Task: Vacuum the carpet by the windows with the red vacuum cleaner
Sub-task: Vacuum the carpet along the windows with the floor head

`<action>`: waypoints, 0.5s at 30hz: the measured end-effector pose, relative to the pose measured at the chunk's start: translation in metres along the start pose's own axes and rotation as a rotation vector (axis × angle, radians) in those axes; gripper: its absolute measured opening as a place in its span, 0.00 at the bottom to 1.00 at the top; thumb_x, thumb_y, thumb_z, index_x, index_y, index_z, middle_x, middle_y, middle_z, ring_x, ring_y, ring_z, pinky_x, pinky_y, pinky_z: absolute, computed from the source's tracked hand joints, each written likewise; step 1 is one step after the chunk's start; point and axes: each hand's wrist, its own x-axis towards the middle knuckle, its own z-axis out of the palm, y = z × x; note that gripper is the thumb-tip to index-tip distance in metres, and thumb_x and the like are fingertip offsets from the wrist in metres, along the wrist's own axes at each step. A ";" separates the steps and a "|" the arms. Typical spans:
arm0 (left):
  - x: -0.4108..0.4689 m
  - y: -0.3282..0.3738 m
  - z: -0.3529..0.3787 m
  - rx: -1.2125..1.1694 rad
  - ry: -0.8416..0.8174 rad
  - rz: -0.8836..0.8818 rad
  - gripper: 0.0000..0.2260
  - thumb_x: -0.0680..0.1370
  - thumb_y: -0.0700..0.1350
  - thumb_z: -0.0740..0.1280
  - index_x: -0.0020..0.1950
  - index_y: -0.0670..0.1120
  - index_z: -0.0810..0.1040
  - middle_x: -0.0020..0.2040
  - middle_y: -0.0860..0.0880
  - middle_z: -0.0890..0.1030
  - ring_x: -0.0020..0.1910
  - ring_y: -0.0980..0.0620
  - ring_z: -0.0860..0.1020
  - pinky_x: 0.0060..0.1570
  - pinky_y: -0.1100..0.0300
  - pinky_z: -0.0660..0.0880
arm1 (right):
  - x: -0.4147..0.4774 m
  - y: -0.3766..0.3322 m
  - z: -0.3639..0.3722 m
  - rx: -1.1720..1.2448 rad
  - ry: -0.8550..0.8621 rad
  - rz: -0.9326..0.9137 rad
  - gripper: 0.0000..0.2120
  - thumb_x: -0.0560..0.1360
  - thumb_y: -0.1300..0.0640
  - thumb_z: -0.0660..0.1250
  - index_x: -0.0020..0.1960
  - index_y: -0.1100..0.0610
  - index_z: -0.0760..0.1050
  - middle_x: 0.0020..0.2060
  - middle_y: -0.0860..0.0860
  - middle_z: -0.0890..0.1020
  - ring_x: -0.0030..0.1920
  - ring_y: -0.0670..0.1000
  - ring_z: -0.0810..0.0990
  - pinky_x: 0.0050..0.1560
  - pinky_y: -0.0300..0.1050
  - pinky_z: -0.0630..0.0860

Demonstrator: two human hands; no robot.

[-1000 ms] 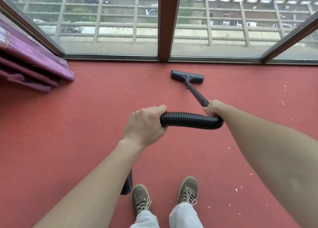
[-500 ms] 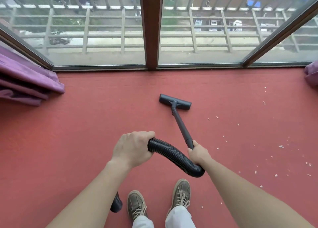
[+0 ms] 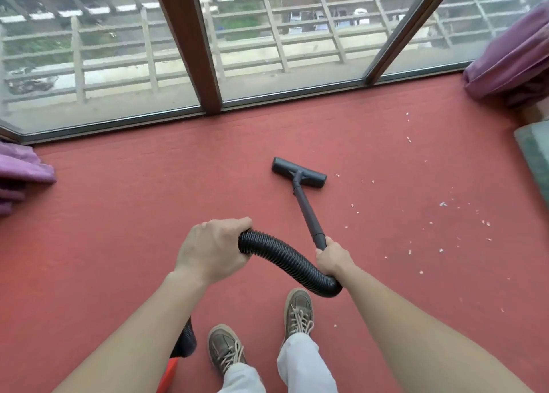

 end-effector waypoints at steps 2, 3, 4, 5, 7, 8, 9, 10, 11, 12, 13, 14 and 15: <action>0.007 0.010 0.002 0.024 -0.017 0.069 0.06 0.66 0.49 0.65 0.40 0.51 0.71 0.29 0.55 0.72 0.31 0.43 0.74 0.29 0.57 0.69 | -0.016 0.021 0.012 0.049 -0.014 0.023 0.16 0.79 0.50 0.57 0.66 0.50 0.67 0.54 0.57 0.80 0.52 0.60 0.78 0.54 0.49 0.74; 0.010 0.016 0.001 0.039 -0.036 0.103 0.06 0.66 0.48 0.66 0.40 0.51 0.72 0.30 0.55 0.74 0.31 0.43 0.75 0.30 0.57 0.67 | -0.023 0.029 0.019 0.069 -0.021 0.038 0.15 0.79 0.50 0.58 0.65 0.51 0.67 0.54 0.57 0.80 0.53 0.60 0.79 0.54 0.49 0.74; 0.014 0.022 0.001 0.043 -0.055 0.132 0.06 0.66 0.47 0.66 0.41 0.51 0.73 0.31 0.54 0.75 0.31 0.44 0.75 0.30 0.57 0.67 | -0.031 0.035 0.027 0.094 -0.032 0.054 0.14 0.79 0.51 0.58 0.64 0.51 0.67 0.54 0.57 0.80 0.55 0.60 0.79 0.53 0.49 0.73; 0.017 0.028 0.000 0.038 -0.065 0.155 0.05 0.65 0.46 0.66 0.40 0.51 0.73 0.31 0.54 0.76 0.31 0.44 0.75 0.30 0.57 0.67 | -0.037 0.038 0.034 0.125 -0.044 0.068 0.14 0.79 0.51 0.58 0.63 0.51 0.67 0.54 0.57 0.80 0.55 0.60 0.79 0.53 0.49 0.73; 0.026 0.040 -0.001 0.019 -0.059 0.193 0.05 0.65 0.46 0.65 0.39 0.51 0.72 0.30 0.54 0.75 0.30 0.44 0.74 0.29 0.56 0.70 | -0.044 0.041 0.039 0.183 -0.067 0.078 0.13 0.79 0.50 0.58 0.61 0.52 0.68 0.54 0.57 0.80 0.55 0.60 0.79 0.55 0.50 0.73; 0.029 0.047 -0.002 0.016 -0.058 0.210 0.05 0.65 0.46 0.65 0.39 0.51 0.72 0.29 0.54 0.74 0.30 0.44 0.73 0.29 0.56 0.72 | -0.044 0.042 0.039 0.197 -0.072 0.080 0.12 0.79 0.50 0.58 0.61 0.52 0.68 0.55 0.57 0.80 0.56 0.60 0.79 0.56 0.50 0.74; 0.032 0.053 -0.004 0.018 -0.058 0.224 0.04 0.65 0.46 0.65 0.38 0.51 0.72 0.29 0.54 0.74 0.29 0.44 0.73 0.29 0.55 0.72 | -0.042 0.043 0.034 0.200 -0.071 0.079 0.12 0.78 0.50 0.58 0.61 0.51 0.68 0.55 0.57 0.80 0.55 0.60 0.79 0.56 0.50 0.74; 0.033 0.058 -0.005 0.024 -0.055 0.236 0.04 0.65 0.46 0.65 0.38 0.51 0.72 0.29 0.54 0.74 0.29 0.45 0.73 0.28 0.54 0.73 | -0.037 0.045 0.027 0.196 -0.063 0.080 0.12 0.79 0.49 0.58 0.60 0.51 0.68 0.54 0.57 0.80 0.55 0.60 0.79 0.56 0.50 0.74; 0.035 0.062 -0.004 0.029 -0.051 0.247 0.04 0.65 0.46 0.65 0.38 0.51 0.72 0.29 0.54 0.74 0.29 0.45 0.73 0.28 0.54 0.73 | -0.027 0.047 0.017 0.188 -0.047 0.084 0.12 0.79 0.49 0.58 0.61 0.51 0.68 0.55 0.57 0.80 0.56 0.60 0.79 0.56 0.50 0.74; 0.036 0.066 -0.003 0.031 -0.045 0.255 0.04 0.65 0.46 0.65 0.38 0.51 0.72 0.29 0.54 0.74 0.28 0.45 0.73 0.28 0.54 0.73 | -0.015 0.049 0.005 0.175 -0.025 0.094 0.13 0.79 0.49 0.58 0.61 0.52 0.68 0.56 0.57 0.80 0.56 0.60 0.78 0.55 0.49 0.73; 0.038 0.071 -0.001 0.034 -0.031 0.255 0.04 0.65 0.47 0.64 0.38 0.50 0.72 0.29 0.53 0.74 0.28 0.44 0.73 0.28 0.53 0.73 | -0.001 0.050 -0.010 0.154 0.004 0.104 0.14 0.79 0.50 0.58 0.63 0.52 0.68 0.57 0.58 0.79 0.58 0.60 0.78 0.54 0.48 0.72; 0.042 0.075 0.002 0.040 -0.008 0.245 0.04 0.66 0.47 0.64 0.38 0.50 0.72 0.29 0.53 0.73 0.28 0.44 0.72 0.27 0.54 0.73 | 0.016 0.049 -0.027 0.126 0.031 0.112 0.15 0.79 0.51 0.58 0.64 0.53 0.68 0.60 0.58 0.78 0.59 0.60 0.77 0.54 0.47 0.72; 0.046 0.081 0.006 0.047 0.018 0.231 0.04 0.66 0.47 0.65 0.38 0.50 0.72 0.28 0.53 0.73 0.28 0.43 0.72 0.27 0.54 0.72 | 0.032 0.048 -0.044 0.100 0.054 0.120 0.17 0.79 0.51 0.58 0.66 0.55 0.69 0.61 0.58 0.77 0.61 0.60 0.77 0.55 0.46 0.72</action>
